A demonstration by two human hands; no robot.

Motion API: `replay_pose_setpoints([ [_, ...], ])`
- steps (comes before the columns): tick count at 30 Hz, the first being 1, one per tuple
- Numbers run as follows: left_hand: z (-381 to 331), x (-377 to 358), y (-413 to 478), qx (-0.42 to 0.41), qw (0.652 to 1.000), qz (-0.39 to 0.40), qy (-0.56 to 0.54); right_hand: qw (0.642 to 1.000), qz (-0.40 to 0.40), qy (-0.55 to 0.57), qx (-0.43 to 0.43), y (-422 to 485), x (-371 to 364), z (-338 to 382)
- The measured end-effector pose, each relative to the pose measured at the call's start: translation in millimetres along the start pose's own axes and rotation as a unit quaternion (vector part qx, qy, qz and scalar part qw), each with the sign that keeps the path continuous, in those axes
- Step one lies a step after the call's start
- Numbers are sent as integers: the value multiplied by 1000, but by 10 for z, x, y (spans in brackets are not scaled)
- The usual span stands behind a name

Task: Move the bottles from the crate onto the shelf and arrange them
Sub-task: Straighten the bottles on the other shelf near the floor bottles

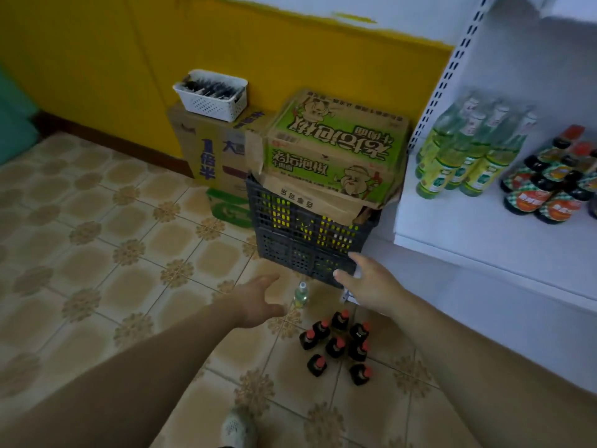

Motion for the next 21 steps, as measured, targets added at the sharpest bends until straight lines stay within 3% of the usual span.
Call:
replay_pose_setpoints([
  [8, 526, -465, 1307, 48, 996, 59, -54, 999, 35, 8, -8, 1205, -753, -304],
  [13, 906, -1143, 2466, 94, 988, 43, -116, 999, 52, 3, -14, 2192, -1444, -1105],
  [21, 1499, -2642, 4201, 130, 982, 49, -128, 997, 76, -14, 7, 3632, -2969, -2528],
])
Point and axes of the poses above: each hand's wrist, its own y-axis towards the middle knuckle, its own x-axis out of the back of the hand, z = x × y, the point moved 2 cm from there along y, towards the middle knuckle, and after that the axes turned 8 degrees about x, right-handed, at the moved point
